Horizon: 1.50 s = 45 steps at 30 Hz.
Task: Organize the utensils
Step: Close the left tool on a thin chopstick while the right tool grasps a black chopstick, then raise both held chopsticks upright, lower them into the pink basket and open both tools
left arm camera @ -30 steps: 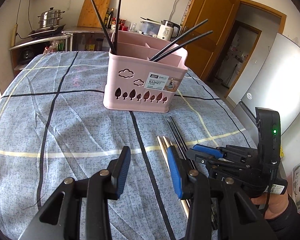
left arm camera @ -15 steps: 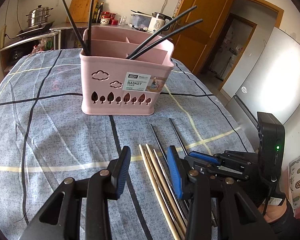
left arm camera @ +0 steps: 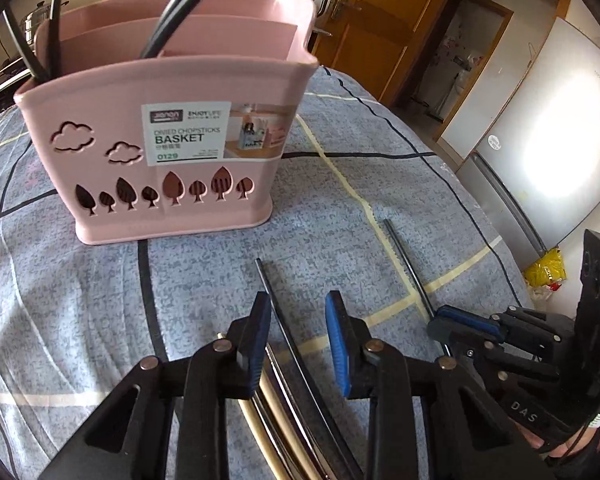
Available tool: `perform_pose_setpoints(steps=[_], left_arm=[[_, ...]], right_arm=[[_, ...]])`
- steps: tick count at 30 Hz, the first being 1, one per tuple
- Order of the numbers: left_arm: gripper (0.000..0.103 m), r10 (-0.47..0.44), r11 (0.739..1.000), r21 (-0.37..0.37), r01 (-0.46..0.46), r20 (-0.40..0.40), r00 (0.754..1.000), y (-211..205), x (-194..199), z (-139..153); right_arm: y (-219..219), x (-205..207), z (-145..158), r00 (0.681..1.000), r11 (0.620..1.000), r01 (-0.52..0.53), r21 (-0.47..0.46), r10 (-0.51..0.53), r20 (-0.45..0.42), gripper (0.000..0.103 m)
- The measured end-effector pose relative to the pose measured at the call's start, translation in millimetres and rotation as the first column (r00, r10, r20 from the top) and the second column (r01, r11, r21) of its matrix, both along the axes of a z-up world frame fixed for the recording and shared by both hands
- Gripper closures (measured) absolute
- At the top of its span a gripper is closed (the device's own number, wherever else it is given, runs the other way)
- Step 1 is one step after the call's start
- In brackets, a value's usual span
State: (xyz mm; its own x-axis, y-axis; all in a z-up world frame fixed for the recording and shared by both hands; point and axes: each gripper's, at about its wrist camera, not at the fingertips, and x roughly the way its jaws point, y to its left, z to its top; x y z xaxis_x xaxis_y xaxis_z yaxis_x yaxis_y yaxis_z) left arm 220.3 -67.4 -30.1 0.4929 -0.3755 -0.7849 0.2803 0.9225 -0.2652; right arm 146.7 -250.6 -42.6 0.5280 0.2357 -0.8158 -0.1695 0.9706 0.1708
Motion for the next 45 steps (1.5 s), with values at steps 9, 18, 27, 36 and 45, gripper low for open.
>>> perform_pose_setpoints(steps=[9, 18, 27, 36, 45], left_arm=[[0.087, 0.008, 0.999, 0.049, -0.009, 0.009, 1.0, -14, 7, -5], [0.087, 0.008, 0.997, 0.071, -0.009, 0.01, 1.0, -24, 9, -7], [0.093, 0.018, 0.995, 0.097, -0.019, 0.017, 1.0, -34, 10, -7], [0.097, 0.036, 0.999, -0.037, -0.038, -0.064, 0.997, -21, 19, -5], [0.098, -0.009, 0.989, -0.144, 0.017, 0.057, 0.998, -19, -8, 61]], right_arm=[[-3, 19, 6, 0.999, 0.999, 0.034, -0.015, -0.034, 0.003, 0.093], [4, 51, 1, 0.999, 0.998, 0.028, -0.05, -0.029, -0.023, 0.091], [7, 66, -1, 0.999, 0.998, 0.024, -0.063, -0.026, -0.026, 0.095], [4, 62, 10, 1.0, 0.999, 0.031, -0.029, -0.031, -0.002, 0.097], [-2, 39, 56, 0.993, 0.999, 0.034, 0.011, -0.035, 0.117, 0.098]])
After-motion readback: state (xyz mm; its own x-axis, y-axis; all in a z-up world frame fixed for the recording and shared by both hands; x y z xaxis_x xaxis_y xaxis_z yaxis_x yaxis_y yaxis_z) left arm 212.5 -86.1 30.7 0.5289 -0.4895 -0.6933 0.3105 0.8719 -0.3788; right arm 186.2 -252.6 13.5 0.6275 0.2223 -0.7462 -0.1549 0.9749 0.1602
